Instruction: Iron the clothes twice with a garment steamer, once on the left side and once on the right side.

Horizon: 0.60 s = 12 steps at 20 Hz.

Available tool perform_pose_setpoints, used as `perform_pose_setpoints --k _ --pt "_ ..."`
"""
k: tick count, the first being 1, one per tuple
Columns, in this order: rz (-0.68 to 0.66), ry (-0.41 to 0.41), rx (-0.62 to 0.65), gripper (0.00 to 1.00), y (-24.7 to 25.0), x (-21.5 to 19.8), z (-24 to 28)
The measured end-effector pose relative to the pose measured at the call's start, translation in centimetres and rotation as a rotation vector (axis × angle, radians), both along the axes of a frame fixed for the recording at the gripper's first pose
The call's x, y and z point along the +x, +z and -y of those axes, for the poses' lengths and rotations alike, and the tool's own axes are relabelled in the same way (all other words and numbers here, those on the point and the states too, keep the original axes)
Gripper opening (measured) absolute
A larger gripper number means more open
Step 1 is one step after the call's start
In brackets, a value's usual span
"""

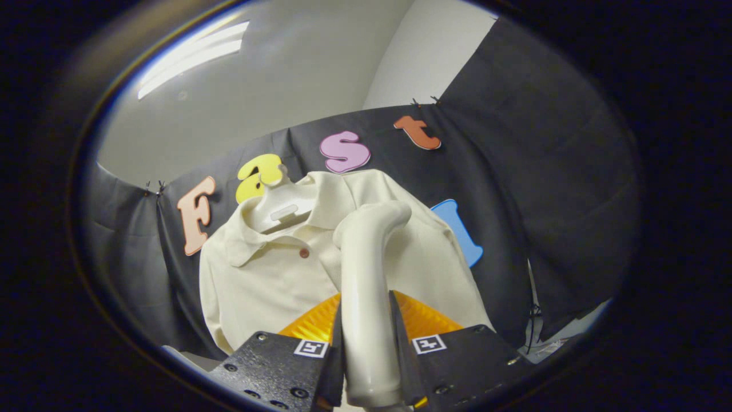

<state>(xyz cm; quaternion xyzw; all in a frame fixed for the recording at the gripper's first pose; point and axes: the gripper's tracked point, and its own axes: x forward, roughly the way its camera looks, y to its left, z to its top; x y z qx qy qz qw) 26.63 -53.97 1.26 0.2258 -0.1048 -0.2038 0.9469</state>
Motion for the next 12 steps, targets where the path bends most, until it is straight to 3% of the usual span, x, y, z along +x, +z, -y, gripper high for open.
perform_pose_setpoints --k 12 --pt "-0.054 -0.005 0.108 0.39 -7.8 -1.8 -0.5"
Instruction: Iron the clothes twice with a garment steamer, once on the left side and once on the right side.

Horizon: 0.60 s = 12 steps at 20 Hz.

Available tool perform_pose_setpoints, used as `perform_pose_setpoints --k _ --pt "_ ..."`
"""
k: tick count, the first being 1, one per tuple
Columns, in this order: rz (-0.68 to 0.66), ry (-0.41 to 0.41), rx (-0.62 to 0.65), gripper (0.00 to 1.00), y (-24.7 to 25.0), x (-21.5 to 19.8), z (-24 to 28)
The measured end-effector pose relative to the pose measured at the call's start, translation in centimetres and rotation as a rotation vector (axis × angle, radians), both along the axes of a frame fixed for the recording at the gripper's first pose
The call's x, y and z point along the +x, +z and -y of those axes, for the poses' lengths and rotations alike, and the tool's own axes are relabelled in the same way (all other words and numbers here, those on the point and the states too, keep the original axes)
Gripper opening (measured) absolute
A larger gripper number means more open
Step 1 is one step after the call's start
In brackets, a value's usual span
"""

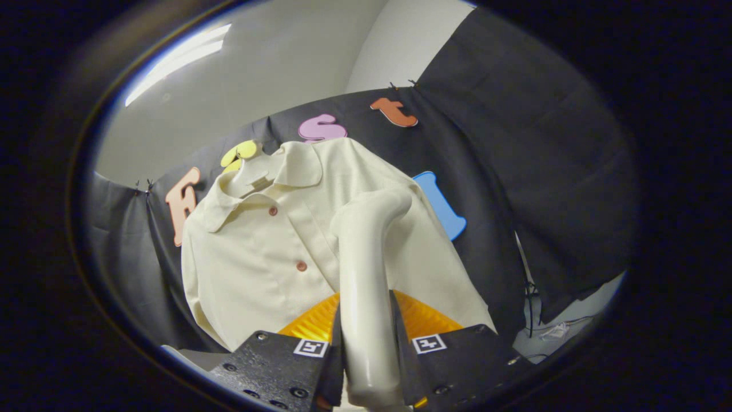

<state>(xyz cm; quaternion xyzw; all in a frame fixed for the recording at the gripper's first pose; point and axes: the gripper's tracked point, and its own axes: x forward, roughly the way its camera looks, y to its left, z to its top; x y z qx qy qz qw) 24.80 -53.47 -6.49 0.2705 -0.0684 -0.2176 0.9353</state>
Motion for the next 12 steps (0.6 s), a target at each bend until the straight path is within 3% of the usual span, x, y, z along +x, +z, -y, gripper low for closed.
perform_pose_setpoints --k 12 --pt "-0.12 0.0 0.077 0.39 -9.8 -3.1 -1.1"
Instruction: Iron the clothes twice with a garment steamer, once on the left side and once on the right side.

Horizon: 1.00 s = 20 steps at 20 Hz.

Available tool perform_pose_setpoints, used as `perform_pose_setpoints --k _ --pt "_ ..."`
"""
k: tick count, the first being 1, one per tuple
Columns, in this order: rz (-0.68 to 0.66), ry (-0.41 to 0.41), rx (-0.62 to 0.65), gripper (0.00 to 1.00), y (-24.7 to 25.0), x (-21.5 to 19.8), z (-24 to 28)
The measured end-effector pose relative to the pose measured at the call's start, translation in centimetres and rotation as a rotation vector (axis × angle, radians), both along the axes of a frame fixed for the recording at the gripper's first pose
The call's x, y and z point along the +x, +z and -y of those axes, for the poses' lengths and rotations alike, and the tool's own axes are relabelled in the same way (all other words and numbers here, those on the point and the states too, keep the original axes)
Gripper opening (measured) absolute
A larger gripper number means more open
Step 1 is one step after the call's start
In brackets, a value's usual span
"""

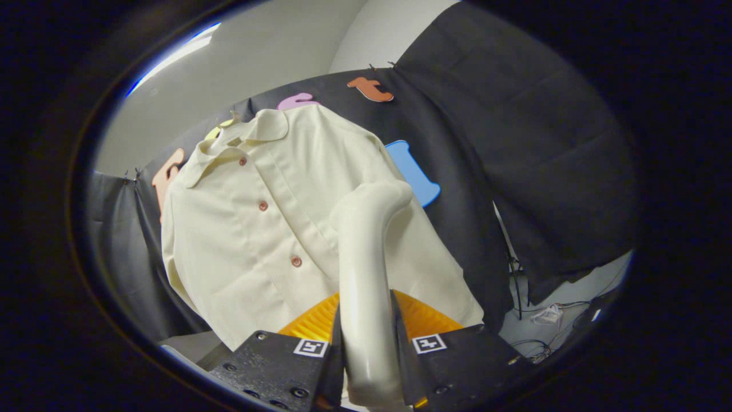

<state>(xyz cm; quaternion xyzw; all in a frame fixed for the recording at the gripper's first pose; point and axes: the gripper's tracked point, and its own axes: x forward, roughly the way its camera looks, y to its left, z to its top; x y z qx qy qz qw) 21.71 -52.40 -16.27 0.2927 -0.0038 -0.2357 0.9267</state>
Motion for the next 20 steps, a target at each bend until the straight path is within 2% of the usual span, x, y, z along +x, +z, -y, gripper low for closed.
perform_pose_setpoints --k 6,12,20 --pt "-0.075 0.006 0.019 0.39 -5.0 -0.9 -0.9" --pt "-0.096 -0.001 0.09 0.39 -8.7 -2.6 -1.5" --pt "-0.154 0.014 0.172 0.39 -14.0 -6.9 -3.6"
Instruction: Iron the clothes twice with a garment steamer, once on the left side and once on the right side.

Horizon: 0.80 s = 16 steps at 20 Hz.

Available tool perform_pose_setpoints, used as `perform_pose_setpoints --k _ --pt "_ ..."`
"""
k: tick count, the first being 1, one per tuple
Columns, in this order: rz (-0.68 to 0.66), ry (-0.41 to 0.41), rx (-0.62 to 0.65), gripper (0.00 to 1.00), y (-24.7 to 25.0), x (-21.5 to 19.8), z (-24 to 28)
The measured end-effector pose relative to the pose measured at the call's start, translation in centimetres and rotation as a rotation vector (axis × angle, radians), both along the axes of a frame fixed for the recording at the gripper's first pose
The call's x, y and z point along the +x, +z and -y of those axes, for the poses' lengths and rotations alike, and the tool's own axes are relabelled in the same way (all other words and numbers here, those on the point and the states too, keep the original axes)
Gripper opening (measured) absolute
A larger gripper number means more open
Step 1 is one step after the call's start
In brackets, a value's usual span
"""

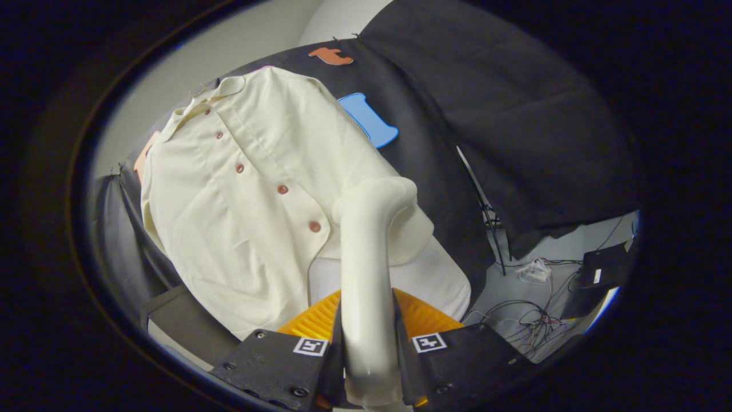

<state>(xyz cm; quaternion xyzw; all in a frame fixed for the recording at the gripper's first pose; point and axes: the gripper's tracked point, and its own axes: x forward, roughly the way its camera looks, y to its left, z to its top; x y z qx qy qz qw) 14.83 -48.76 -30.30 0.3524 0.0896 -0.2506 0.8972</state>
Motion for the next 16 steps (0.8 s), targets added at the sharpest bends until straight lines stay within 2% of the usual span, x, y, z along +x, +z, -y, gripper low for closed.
perform_pose_setpoints --k 5,8,13,16 --pt "0.002 0.021 0.043 0.39 -1.8 -2.6 -1.9" --pt "0.053 0.041 0.085 0.38 -1.1 -3.9 -3.7" --pt "0.169 0.116 0.169 0.38 2.9 -5.5 -8.3" --pt "0.203 0.178 0.14 0.38 5.6 -6.6 -11.1"
